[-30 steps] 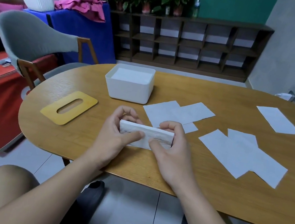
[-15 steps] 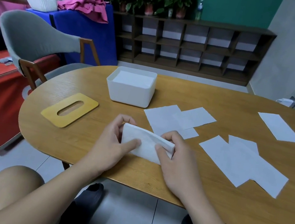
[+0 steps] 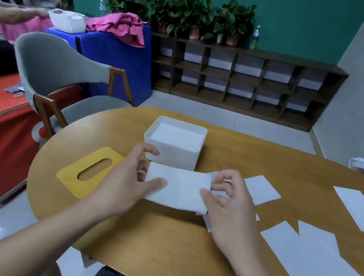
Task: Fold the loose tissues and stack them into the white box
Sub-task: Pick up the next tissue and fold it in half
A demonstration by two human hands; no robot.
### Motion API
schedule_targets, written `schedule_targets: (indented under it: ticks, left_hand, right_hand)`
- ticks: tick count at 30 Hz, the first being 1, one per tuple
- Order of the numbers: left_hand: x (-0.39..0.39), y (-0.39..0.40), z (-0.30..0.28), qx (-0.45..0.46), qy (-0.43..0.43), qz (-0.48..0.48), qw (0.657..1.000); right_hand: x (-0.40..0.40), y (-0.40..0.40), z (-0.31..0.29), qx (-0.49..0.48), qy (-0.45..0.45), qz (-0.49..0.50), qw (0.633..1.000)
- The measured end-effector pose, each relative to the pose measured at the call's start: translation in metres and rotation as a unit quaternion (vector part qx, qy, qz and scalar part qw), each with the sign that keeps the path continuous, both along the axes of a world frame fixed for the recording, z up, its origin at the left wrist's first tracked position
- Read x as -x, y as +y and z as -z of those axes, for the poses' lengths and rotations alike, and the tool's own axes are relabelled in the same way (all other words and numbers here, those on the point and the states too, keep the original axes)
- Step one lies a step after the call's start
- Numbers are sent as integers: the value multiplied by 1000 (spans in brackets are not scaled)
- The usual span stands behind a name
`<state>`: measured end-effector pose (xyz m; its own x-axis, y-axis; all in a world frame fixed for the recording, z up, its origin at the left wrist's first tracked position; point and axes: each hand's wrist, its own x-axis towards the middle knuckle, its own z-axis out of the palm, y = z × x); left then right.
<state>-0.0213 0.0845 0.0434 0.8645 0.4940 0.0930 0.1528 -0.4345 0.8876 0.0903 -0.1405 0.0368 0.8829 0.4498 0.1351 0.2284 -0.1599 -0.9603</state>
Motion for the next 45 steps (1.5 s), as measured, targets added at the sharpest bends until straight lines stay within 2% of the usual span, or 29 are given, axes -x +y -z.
schedule_targets:
  ticks: [3,7,10,15,21,27,31,34,38,41,45]
  left_hand:
    - [-31,27,-27,-67,-31,-15,997]
    - [-86,63,-51,-163,-37,-37,985]
    - [-116,90,-47,-200,3,-31,979]
    - [-133,110,-29,-269,83,-4,959]
    - [-137,109,-19,-352,102,8,930]
    - [-130,93,-46,-360,64,1,931]
    - [-110,47,-50,-269,-16,49,962]
    - [-94,0,-28,-175,-40,86,980]
    - [-87,-48,29,-126,-28,126,984]
    - [-91,-65,64,-133,-10,126,983]
    - [-94,-69,82,-228,-16,89,969]
  right_hand:
    - [-39,33,-21,2,-75,11,997]
    - [-85,83,-40,74,-172,38,982]
    - [-110,112,-35,142,-214,45,965]
    - [-132,131,-10,233,-224,27,946]
    - [-136,133,-7,309,-313,54,896]
    - [-126,104,-29,237,-251,66,936]
    - [-102,65,-40,177,-184,77,964]
    - [-78,31,-28,113,-118,70,984]
    - [-48,-10,14,101,-50,100,989]
    - [-39,-26,41,124,-19,108,986]
    - [-43,-33,52,159,-33,125,979]
